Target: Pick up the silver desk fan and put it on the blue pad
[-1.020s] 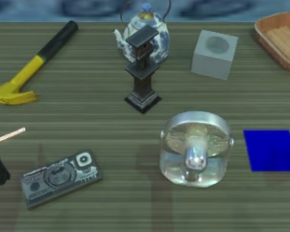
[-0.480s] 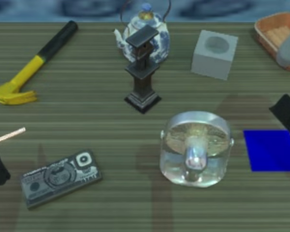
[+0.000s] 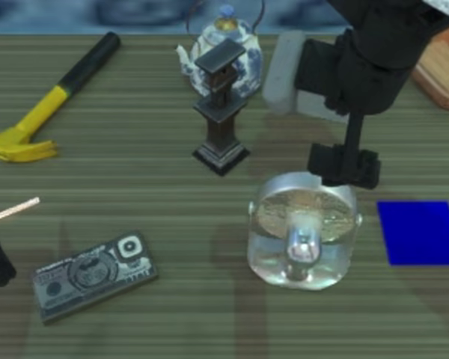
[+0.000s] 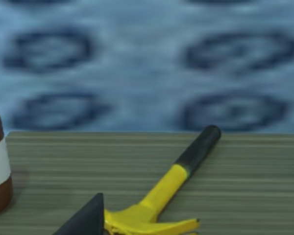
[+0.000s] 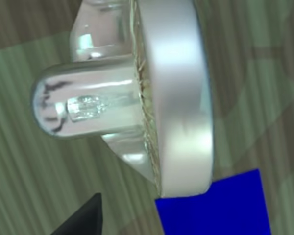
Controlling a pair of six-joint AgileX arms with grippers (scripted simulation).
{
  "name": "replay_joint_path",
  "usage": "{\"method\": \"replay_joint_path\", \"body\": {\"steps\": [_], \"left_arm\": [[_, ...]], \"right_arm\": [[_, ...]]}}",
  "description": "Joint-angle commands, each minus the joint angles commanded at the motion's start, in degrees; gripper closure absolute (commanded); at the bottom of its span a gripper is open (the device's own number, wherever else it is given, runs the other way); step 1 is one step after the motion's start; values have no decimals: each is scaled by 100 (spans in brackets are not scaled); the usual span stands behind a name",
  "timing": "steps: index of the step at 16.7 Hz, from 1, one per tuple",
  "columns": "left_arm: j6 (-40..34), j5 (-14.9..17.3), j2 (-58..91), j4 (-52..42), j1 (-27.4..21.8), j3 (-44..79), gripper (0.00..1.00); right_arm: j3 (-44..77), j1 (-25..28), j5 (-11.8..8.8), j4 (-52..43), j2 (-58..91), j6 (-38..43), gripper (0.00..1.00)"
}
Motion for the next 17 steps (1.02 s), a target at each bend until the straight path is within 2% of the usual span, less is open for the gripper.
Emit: {"method": "replay_joint_path", "body": {"steps": [4, 9, 12, 17], "left_arm": [[0, 0, 0, 0, 0, 0, 0], [0, 0, 0, 0, 0, 0, 0], [0, 0, 0, 0, 0, 0, 0], [0, 0, 0, 0, 0, 0, 0]], "right_arm": [[812, 265, 7, -699, 918, -340, 0], [903, 297, 7, -788, 1025, -381, 0], [787, 286, 7, -675, 1011, -388, 0], [-121, 304, 7, 184, 976, -374, 0]]}}
